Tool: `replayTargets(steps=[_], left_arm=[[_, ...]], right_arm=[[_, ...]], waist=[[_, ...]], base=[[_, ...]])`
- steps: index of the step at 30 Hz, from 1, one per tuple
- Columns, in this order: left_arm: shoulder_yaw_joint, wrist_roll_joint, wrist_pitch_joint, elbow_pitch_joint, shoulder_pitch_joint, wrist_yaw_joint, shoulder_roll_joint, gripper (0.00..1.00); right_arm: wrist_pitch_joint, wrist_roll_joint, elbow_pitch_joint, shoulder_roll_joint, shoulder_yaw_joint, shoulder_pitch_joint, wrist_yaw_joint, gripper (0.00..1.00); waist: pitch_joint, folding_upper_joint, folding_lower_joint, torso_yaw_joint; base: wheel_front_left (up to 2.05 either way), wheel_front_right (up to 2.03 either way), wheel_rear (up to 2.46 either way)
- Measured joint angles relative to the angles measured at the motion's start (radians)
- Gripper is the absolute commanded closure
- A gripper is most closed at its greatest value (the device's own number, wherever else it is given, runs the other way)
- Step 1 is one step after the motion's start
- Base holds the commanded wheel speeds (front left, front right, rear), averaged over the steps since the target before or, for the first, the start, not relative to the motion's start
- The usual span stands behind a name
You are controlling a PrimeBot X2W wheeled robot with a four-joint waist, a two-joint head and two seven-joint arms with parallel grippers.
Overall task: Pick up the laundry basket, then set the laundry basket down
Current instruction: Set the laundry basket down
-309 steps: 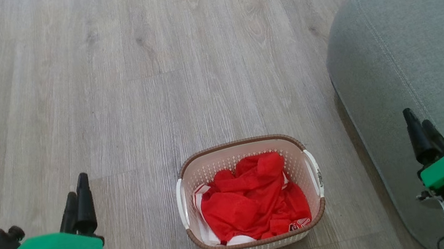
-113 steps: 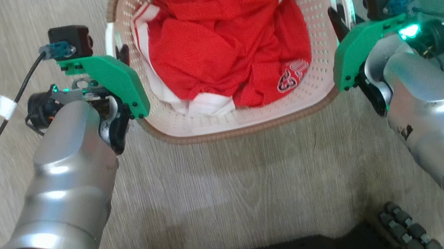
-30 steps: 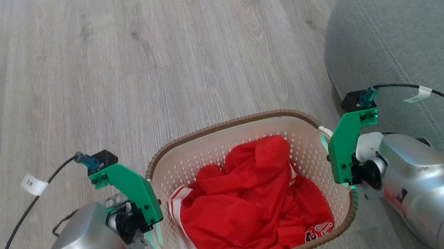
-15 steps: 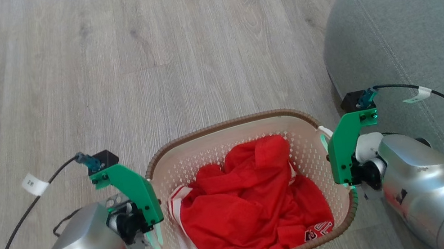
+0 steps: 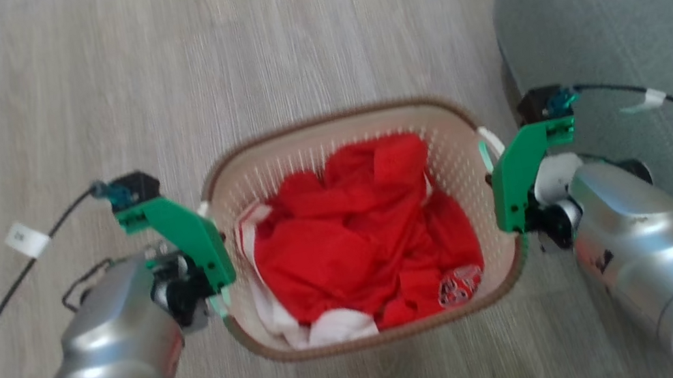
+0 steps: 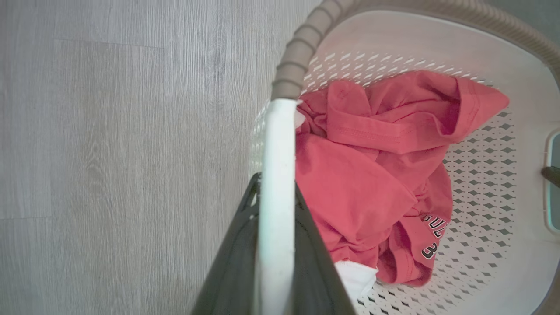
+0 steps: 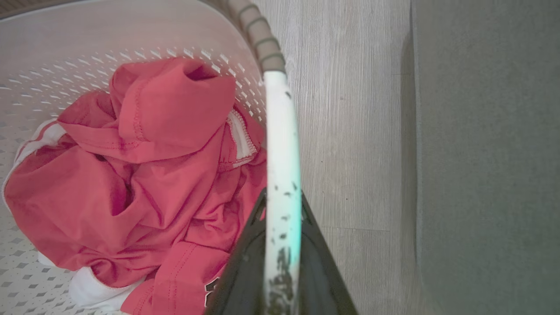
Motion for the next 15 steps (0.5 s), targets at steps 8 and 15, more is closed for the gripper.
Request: replayTargets(steps=[8, 15], left_arm=[[-0.011, 0.017, -0.091, 0.000, -0.058, 0.000, 0.002, 1.00], [-0.018, 0.045, -0.187, 0.008, -0.136, 0.000, 0.002, 1.00]], right_arm=[[-0.089, -0.024, 0.000, 0.000, -0.008, -0.052, 0.000, 1.00], [-0.195, -0.067, -0.001, -0.001, -0.023, -0.117, 0.000, 1.00]], waist=[[0.149, 0.0000, 0.0002, -0.004], [0.292, 0.0000, 0.0002, -0.009]], base=[[0.00, 0.00, 0.00], [0.00, 0.00, 0.00]])
